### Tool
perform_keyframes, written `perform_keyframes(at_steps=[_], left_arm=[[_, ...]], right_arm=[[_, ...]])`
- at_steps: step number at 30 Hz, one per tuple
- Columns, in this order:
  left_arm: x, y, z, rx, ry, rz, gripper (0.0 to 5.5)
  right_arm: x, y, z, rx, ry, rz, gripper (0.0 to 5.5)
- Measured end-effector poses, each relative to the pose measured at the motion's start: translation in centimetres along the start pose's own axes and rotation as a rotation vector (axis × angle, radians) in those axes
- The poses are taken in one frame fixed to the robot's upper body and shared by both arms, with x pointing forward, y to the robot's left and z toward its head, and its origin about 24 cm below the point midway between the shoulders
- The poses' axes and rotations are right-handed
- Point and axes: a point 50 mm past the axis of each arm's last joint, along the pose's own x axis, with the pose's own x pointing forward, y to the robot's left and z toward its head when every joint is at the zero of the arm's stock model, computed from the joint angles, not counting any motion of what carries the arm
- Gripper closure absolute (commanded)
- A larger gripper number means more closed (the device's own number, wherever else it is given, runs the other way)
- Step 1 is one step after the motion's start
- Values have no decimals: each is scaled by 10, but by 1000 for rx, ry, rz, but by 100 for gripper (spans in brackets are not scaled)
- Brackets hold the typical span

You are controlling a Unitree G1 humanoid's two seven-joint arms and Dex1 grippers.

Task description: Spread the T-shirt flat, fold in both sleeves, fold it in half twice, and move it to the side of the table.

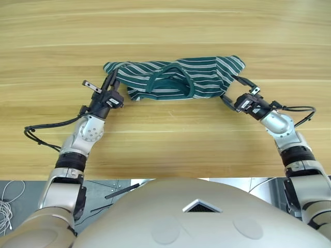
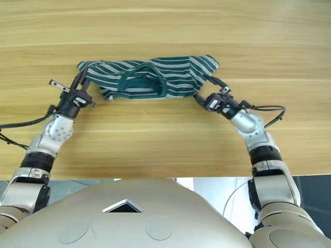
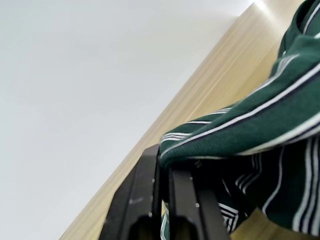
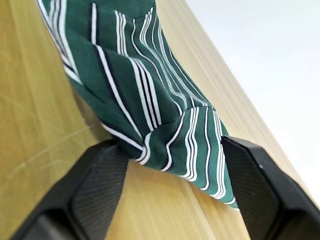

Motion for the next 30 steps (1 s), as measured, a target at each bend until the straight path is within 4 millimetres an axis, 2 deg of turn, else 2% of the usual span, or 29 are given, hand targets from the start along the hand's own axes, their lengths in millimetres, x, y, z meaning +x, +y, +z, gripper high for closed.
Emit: perform_keyframes(at_steps=[14, 19, 23, 30], left_arm=[[3, -4, -6, -21, 25, 19, 547], [5, -6, -5, -18, 18, 19, 547], [8, -8, -3, -22, 10, 16, 547], [10, -11, -1, -30, 2, 22, 547]], right_arm=[[-4, -12, 10, 25, -105, -66, 222], [8, -15, 8, -2, -70, -69, 222], [18, -29, 12, -16, -84, -127, 222], [21, -32, 9, -32, -61, -140, 222]])
